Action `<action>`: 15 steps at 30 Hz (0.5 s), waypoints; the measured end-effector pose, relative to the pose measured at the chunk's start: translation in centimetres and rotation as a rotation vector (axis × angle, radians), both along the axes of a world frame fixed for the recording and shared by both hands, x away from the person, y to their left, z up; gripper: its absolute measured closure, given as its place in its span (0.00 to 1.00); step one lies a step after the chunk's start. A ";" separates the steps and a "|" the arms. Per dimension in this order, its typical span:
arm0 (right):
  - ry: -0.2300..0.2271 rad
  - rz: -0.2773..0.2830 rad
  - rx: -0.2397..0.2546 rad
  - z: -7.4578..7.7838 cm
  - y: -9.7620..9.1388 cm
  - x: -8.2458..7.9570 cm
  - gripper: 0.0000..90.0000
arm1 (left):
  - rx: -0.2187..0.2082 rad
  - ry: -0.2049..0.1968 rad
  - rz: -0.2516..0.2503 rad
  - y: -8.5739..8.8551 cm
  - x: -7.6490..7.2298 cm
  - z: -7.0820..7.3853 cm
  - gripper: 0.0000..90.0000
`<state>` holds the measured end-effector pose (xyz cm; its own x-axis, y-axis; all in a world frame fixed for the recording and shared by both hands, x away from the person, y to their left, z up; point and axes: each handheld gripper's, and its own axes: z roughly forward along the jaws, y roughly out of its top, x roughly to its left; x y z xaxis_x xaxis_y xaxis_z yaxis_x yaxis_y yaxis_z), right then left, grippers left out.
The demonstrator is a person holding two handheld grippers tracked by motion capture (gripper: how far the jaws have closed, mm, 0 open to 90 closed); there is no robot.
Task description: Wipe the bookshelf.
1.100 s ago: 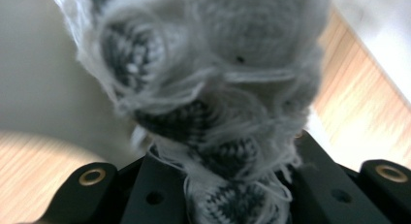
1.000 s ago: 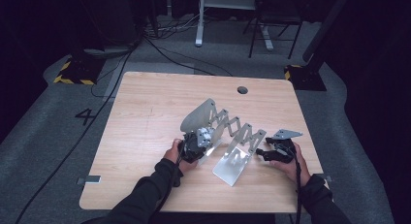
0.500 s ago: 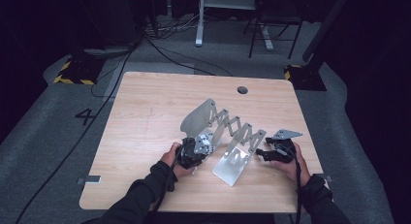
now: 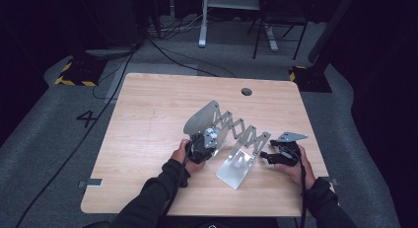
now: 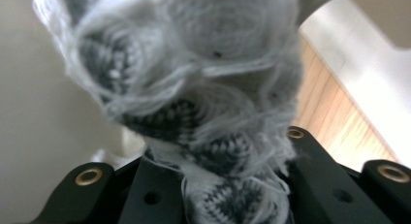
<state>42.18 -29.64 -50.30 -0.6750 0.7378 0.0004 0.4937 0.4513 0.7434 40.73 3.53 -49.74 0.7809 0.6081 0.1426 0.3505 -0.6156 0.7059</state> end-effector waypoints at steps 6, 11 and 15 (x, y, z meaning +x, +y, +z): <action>0.001 0.002 0.000 0.0 0.0 0.0 0.31 | -0.005 0.023 -0.053 0.8 -0.8 0.0 0.84; -0.002 0.003 -0.002 0.0 0.0 0.0 0.31 | 0.042 0.022 -0.081 2.3 -1.8 0.3 0.84; -0.002 0.003 -0.002 0.0 0.0 0.0 0.31 | 0.084 -0.033 -0.022 3.7 -2.2 0.4 0.84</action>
<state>42.14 -29.66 -50.30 -0.6769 0.7360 -0.0025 0.4910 0.4541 0.7435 38.52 7.22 -49.30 0.7878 0.5759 0.2184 0.3134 -0.6801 0.6628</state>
